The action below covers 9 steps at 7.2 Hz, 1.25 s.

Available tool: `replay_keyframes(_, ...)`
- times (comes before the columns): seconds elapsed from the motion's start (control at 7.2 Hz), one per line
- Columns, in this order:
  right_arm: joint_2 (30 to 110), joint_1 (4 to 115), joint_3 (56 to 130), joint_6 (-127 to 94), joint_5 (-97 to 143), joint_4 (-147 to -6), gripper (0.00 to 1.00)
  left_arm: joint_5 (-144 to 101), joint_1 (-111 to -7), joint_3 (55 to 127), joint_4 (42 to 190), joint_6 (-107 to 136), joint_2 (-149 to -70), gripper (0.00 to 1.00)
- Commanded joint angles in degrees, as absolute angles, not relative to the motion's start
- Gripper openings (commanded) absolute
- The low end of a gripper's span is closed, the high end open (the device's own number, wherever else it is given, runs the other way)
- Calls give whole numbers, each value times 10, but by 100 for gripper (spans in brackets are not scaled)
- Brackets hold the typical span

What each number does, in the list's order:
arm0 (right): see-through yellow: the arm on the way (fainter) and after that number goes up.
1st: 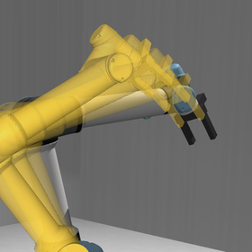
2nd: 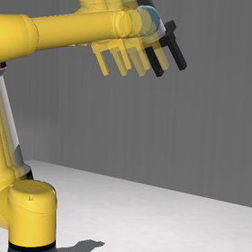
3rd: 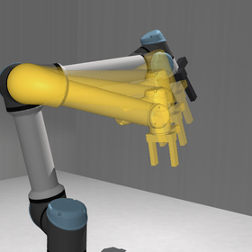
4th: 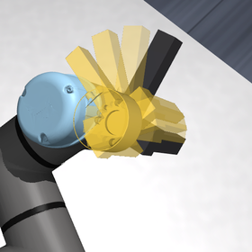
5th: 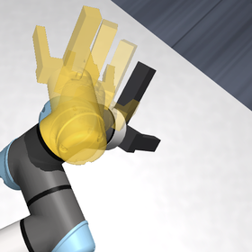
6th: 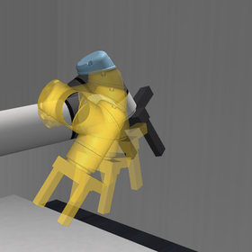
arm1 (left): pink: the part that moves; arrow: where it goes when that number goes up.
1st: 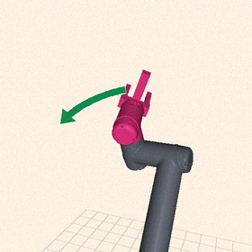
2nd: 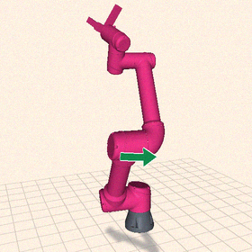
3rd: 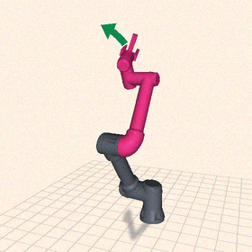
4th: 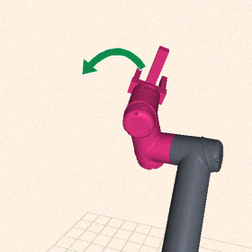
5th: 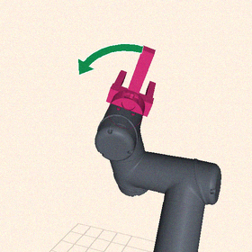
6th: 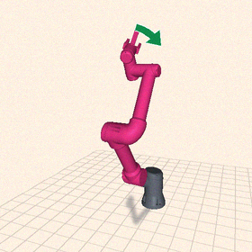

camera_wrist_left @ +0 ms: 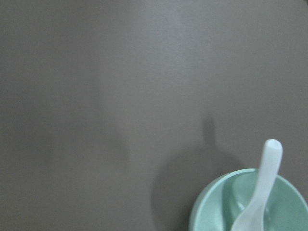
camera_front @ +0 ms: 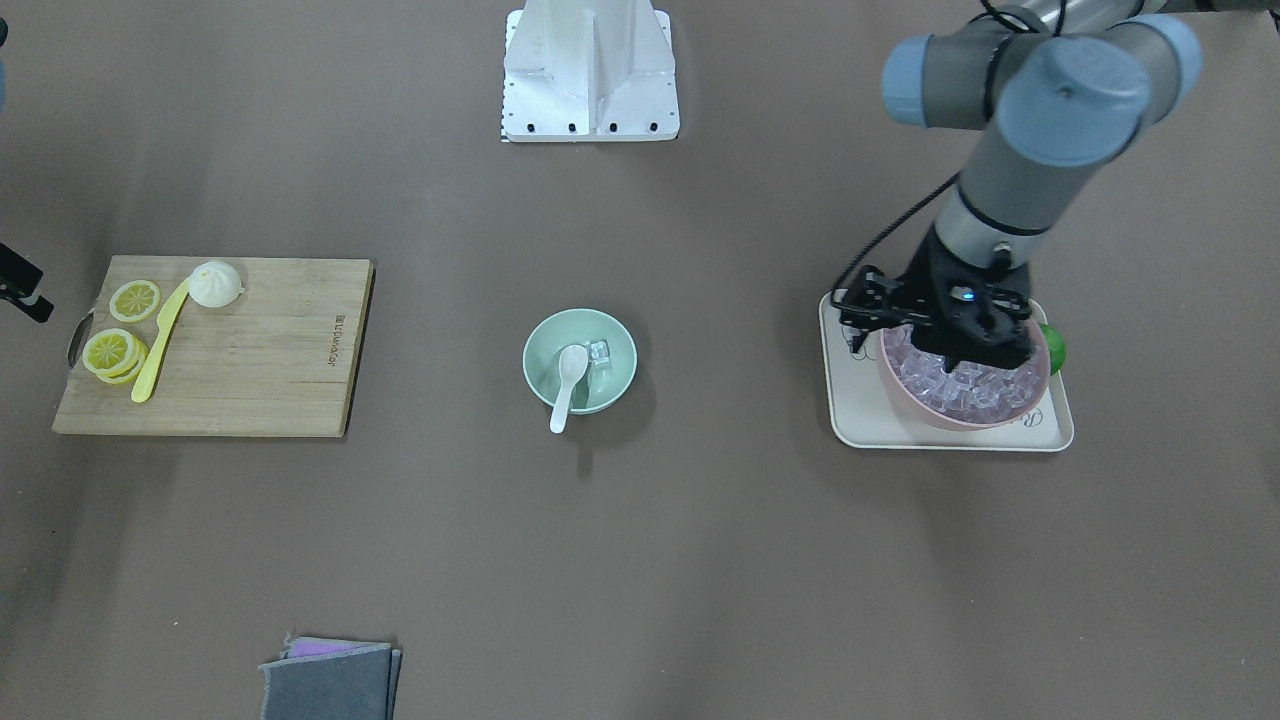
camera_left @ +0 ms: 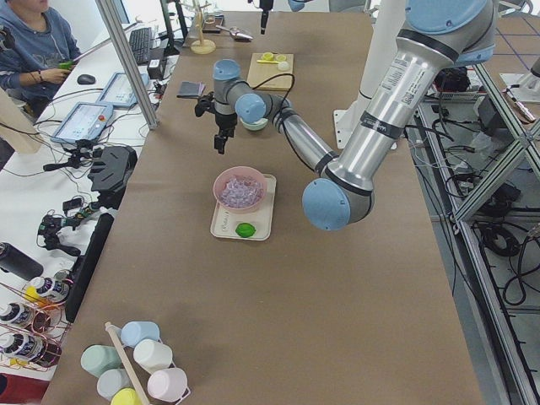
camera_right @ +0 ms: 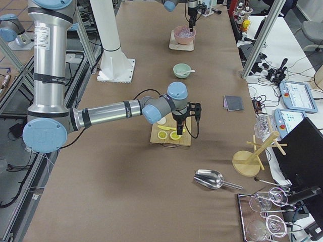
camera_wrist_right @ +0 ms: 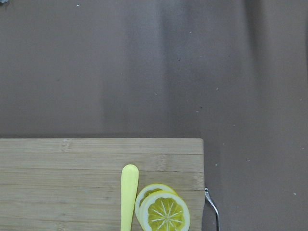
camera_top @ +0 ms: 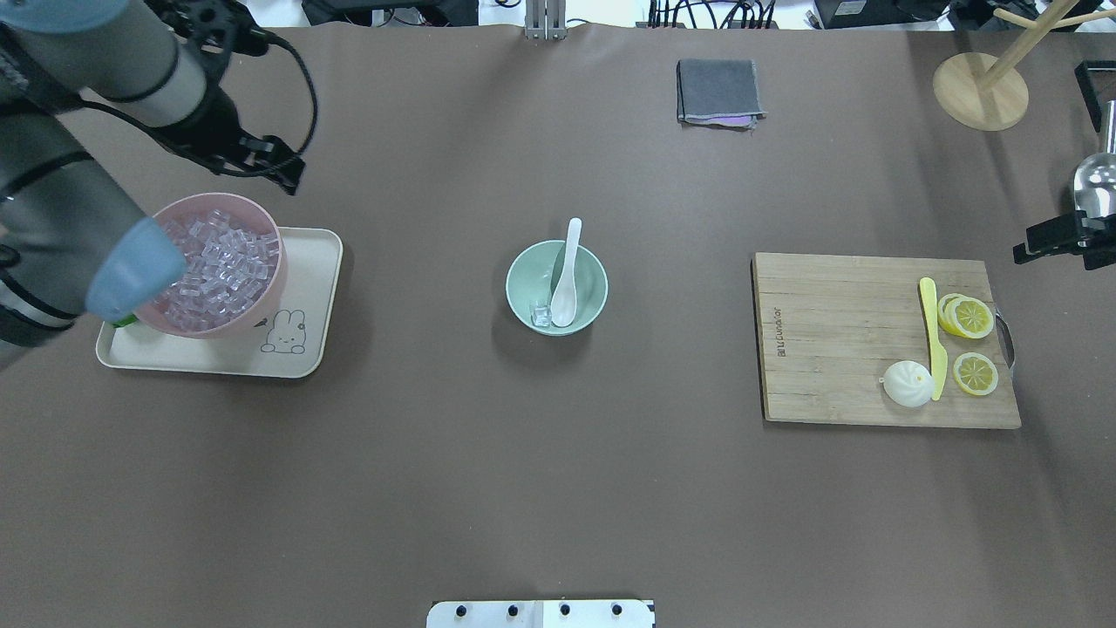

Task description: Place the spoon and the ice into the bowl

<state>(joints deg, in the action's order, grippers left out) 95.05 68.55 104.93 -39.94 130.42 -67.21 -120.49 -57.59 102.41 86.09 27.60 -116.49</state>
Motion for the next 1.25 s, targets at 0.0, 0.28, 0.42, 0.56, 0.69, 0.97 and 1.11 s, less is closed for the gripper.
replay_keyframes(0.0,954,693,1045,-385,1304,-673,100,-1254,-703,1021,822,62,-1089,98)
replay_keyframes(0.28,955,705,1035,-345,1305,-677,100,-1273,-791,1004,830,-56,-1009,98)
replay_keyframes(0.42,956,725,1033,-325,1309,-679,100,-1273,-813,1001,845,-75,-973,98)
replay_keyframes(0.56,955,740,1017,-307,1321,-679,100,-1274,-830,1005,848,-87,-922,98)
replay_keyframes(0.69,954,748,1002,-282,1332,-679,100,-1274,-833,999,846,-87,-900,98)
replay_keyframes(0.97,954,771,969,-229,1350,-678,100,-1274,-851,980,852,-81,-888,98)
replay_keyframes(1.11,953,778,948,-200,1353,-677,100,-1274,-854,976,853,-80,-889,98)
